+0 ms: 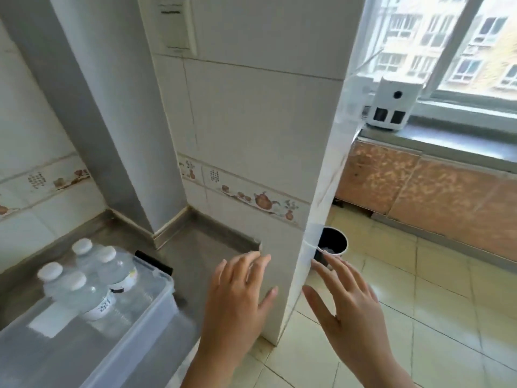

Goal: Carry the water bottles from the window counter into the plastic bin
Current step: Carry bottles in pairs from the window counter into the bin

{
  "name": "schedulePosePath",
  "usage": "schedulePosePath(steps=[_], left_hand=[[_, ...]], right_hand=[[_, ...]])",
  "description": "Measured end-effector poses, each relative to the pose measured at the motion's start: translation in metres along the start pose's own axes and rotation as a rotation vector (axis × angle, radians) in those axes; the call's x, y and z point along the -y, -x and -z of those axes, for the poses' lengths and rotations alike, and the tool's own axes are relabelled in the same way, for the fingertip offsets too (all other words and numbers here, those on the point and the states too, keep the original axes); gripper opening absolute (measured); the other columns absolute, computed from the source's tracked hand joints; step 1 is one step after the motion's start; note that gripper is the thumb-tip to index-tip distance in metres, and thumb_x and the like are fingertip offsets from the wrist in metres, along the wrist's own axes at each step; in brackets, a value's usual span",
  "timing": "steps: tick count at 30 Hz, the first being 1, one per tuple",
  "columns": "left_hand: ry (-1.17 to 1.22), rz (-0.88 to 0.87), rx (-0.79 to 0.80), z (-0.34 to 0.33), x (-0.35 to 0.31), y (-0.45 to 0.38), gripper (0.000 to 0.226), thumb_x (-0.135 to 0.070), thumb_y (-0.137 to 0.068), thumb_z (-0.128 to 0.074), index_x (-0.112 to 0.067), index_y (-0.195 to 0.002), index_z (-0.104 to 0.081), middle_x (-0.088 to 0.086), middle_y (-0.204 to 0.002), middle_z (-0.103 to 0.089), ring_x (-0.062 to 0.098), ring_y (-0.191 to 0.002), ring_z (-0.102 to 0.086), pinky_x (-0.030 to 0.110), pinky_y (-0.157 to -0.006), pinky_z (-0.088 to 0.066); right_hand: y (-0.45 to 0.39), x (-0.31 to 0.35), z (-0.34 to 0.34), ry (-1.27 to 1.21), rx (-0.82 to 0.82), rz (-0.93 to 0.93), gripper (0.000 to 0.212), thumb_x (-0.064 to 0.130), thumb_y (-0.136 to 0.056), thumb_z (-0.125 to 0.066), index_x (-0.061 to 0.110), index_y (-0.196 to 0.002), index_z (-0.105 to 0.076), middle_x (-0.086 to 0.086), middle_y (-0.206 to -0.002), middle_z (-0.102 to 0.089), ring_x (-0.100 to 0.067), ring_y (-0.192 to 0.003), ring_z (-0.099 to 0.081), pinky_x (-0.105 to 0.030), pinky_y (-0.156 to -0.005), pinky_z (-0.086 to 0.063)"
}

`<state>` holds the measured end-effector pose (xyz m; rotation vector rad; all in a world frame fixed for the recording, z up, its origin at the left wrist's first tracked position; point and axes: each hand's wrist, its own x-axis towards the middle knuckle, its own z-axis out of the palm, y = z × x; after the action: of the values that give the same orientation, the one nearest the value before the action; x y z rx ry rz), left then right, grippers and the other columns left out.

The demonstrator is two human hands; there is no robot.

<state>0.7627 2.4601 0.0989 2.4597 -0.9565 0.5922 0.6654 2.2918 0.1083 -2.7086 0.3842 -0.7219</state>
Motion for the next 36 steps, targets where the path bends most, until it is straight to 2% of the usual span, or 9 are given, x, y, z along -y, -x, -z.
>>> schedulePosePath(steps=[4,7,11,20,25,28,36], left_hand=[[0.076,-0.132,0.033,-0.034,-0.057,-0.027,0.048,-0.046,-0.083,-0.060,-0.022,-0.124,-0.055,0.000,-0.119,-0.066,0.020,-0.107,-0.060,0.042,-0.093,-0.051],[0.119,-0.197,0.089,-0.063,-0.108,-0.049,0.051,-0.045,-0.079,-0.071,-0.022,-0.123,-0.059,-0.001,-0.120,-0.066,0.021,-0.105,-0.064,0.042,-0.091,-0.053],[0.192,-0.292,0.132,-0.100,-0.183,-0.076,0.047,-0.046,-0.083,-0.052,-0.021,-0.121,-0.061,-0.001,-0.120,-0.066,0.021,-0.107,-0.064,0.043,-0.091,-0.054],[0.303,-0.366,0.179,-0.178,-0.356,-0.117,0.046,-0.047,-0.084,-0.051,-0.022,-0.123,-0.058,-0.002,-0.121,-0.066,0.021,-0.112,-0.063,0.045,-0.093,-0.053],[0.303,-0.440,0.209,-0.215,-0.431,-0.141,0.047,-0.048,-0.085,-0.051,-0.023,-0.125,-0.058,-0.004,-0.125,-0.063,0.019,-0.116,-0.060,0.042,-0.102,-0.042],[0.294,-0.514,0.202,-0.239,-0.466,-0.161,0.049,-0.048,-0.085,-0.050,-0.022,-0.126,-0.057,-0.003,-0.127,-0.063,0.019,-0.118,-0.058,0.043,-0.103,-0.041],[0.359,-0.652,0.224,-0.335,-0.550,-0.240,0.061,-0.052,-0.087,-0.050,-0.020,-0.138,-0.050,0.000,-0.141,-0.056,0.022,-0.130,-0.050,0.046,-0.110,-0.029]], right_hand=[[0.008,-0.049,0.027,0.022,-0.091,-0.100,0.049,0.052,-0.091,-0.041,0.021,-0.122,-0.063,0.000,-0.133,-0.059,-0.024,-0.122,-0.054,-0.045,-0.093,-0.049],[0.015,-0.096,0.052,0.068,-0.141,-0.186,0.048,0.051,-0.090,-0.043,0.022,-0.121,-0.064,0.000,-0.132,-0.060,-0.024,-0.122,-0.054,-0.044,-0.092,-0.049],[0.030,-0.166,0.091,0.100,-0.188,-0.301,0.047,0.053,-0.089,-0.043,0.026,-0.122,-0.062,0.003,-0.133,-0.058,-0.023,-0.123,-0.053,-0.042,-0.092,-0.048],[0.054,-0.325,0.178,0.197,-0.228,-0.399,0.046,0.049,-0.088,-0.046,0.023,-0.121,-0.064,0.001,-0.131,-0.060,-0.020,-0.122,-0.053,-0.044,-0.091,-0.050],[0.060,-0.398,0.214,0.296,-0.261,-0.463,0.048,0.049,-0.087,-0.046,0.021,-0.121,-0.064,-0.002,-0.132,-0.060,-0.021,-0.122,-0.051,-0.042,-0.095,-0.046],[0.060,-0.437,0.224,0.318,-0.267,-0.539,0.050,0.050,-0.088,-0.044,0.020,-0.123,-0.063,-0.004,-0.134,-0.058,-0.022,-0.123,-0.050,-0.045,-0.095,-0.046],[0.027,-0.541,0.235,0.384,-0.259,-0.744,0.059,0.057,-0.090,-0.034,0.024,-0.137,-0.049,-0.004,-0.147,-0.044,-0.025,-0.136,-0.038,-0.051,-0.105,-0.038]])
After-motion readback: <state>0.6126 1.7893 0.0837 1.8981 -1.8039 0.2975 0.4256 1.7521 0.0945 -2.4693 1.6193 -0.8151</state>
